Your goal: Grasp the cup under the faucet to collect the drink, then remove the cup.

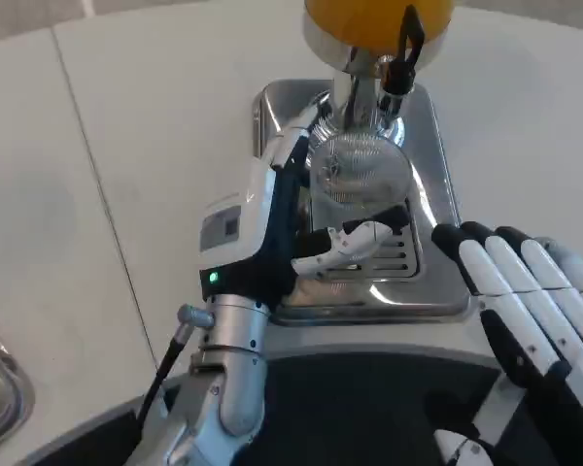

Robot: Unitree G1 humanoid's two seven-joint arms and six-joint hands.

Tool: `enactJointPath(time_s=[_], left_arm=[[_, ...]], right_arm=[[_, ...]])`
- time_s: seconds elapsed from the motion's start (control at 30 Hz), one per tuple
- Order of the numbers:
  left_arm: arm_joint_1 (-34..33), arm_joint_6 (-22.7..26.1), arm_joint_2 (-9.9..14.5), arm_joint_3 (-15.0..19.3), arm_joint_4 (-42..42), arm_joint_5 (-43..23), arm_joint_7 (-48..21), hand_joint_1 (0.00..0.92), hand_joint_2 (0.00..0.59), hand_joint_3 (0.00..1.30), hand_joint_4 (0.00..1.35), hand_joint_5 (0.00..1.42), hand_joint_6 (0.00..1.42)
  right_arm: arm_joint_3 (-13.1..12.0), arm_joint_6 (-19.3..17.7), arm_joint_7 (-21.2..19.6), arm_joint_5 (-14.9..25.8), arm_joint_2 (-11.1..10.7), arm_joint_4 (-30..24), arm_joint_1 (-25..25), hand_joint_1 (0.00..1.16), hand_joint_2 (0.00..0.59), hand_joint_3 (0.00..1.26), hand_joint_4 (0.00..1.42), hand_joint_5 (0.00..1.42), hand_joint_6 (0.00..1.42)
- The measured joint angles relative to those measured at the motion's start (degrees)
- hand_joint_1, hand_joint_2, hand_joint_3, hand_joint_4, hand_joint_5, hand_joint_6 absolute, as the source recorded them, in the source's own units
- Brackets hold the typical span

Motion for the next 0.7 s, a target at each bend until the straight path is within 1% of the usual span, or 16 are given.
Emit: enactJointPath(time_s=[0.07,0.13,0.2,0.33,0.43,0.5,0.57,0.63,0.7], left_arm=[[0.07,-0.16,0.54,0.15,-0.8,-0.48,-0.59,0.182,0.0,0.1,0.03,0.38,0.36],[0.32,-0.38,1.39,0.55,-2.32,-0.85,-1.36,0.178,0.0,0.09,0.02,0.37,0.36],[0.91,-0.58,2.64,1.22,-4.53,-1.11,-1.84,0.174,0.0,0.09,0.02,0.37,0.35],[4.26,-0.48,4.79,1.84,-9.89,-1.7,-2.29,0.165,0.0,0.08,0.01,0.35,0.33],[7.58,-0.03,6.66,2.85,-14.44,-1.6,-2.95,0.157,0.0,0.02,0.0,0.3,0.27],[10.52,1.21,9.37,3.68,-19.44,-0.03,-4.61,0.153,0.001,0.0,0.0,0.26,0.21],[13.12,1.87,11.94,4.04,-24.53,0.86,-6.92,0.141,0.0,0.0,0.0,0.2,0.15],[15.09,2.44,13.44,4.33,-28.05,2.16,-9.11,0.13,0.007,0.0,0.0,0.12,0.08],[17.55,2.89,15.78,4.72,-32.08,3.25,-12.18,0.133,0.014,0.0,0.0,0.06,0.04]], right_arm=[[0.03,0.22,0.0,0.02,-0.1,0.0,-0.02,0.14,0.518,0.0,0.0,0.0,0.0],[0.1,0.4,0.0,0.04,-0.16,0.0,-0.08,0.14,0.516,0.0,0.0,0.0,0.0],[0.11,0.72,0.0,0.05,-0.25,0.0,-0.17,0.14,0.514,0.0,0.0,0.0,0.0],[0.39,1.74,0.0,0.14,-0.24,0.0,-0.47,0.14,0.513,0.0,0.0,0.0,0.0],[0.84,2.81,0.0,0.19,0.01,0.0,-0.77,0.14,0.512,0.0,0.0,0.0,0.0],[1.23,3.44,-0.01,0.28,0.39,-0.01,-0.92,0.14,0.512,0.0,0.0,0.0,0.0],[1.52,3.9,-0.01,0.53,0.77,-0.01,-1.04,0.14,0.512,0.0,0.0,0.0,0.0],[2.02,4.48,-0.01,1.05,1.25,-0.01,-1.14,0.14,0.512,0.0,0.0,0.0,0.0],[2.6,5.4,-0.01,1.17,2.16,-0.01,-1.28,0.14,0.512,0.0,0.0,0.0,0.0]])
